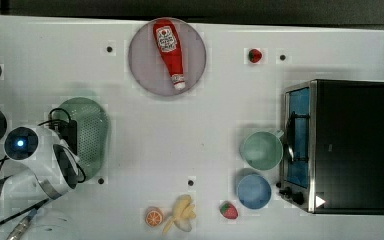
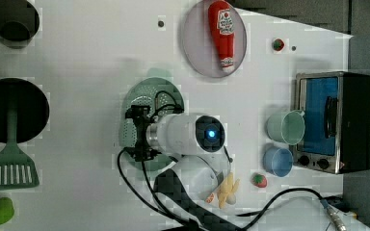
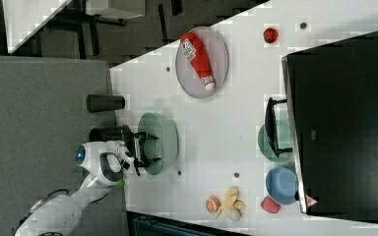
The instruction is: Drag strainer right to left.
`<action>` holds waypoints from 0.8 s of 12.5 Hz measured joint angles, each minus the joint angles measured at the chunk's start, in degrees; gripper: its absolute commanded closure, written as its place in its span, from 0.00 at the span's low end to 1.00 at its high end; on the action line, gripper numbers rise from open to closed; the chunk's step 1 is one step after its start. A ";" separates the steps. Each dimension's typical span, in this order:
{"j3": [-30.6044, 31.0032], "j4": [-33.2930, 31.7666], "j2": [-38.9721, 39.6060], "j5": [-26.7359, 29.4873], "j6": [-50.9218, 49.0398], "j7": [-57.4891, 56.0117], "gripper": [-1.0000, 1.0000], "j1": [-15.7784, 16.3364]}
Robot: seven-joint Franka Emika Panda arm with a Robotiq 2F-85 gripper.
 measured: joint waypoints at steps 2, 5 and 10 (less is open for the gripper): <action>0.14 1.90 0.84 0.00 0.50 0.11 0.00 0.90; -0.45 3.08 1.73 -0.20 0.11 0.11 0.00 2.43; -2.89 2.29 -1.15 -3.28 -10.21 -7.39 0.00 4.00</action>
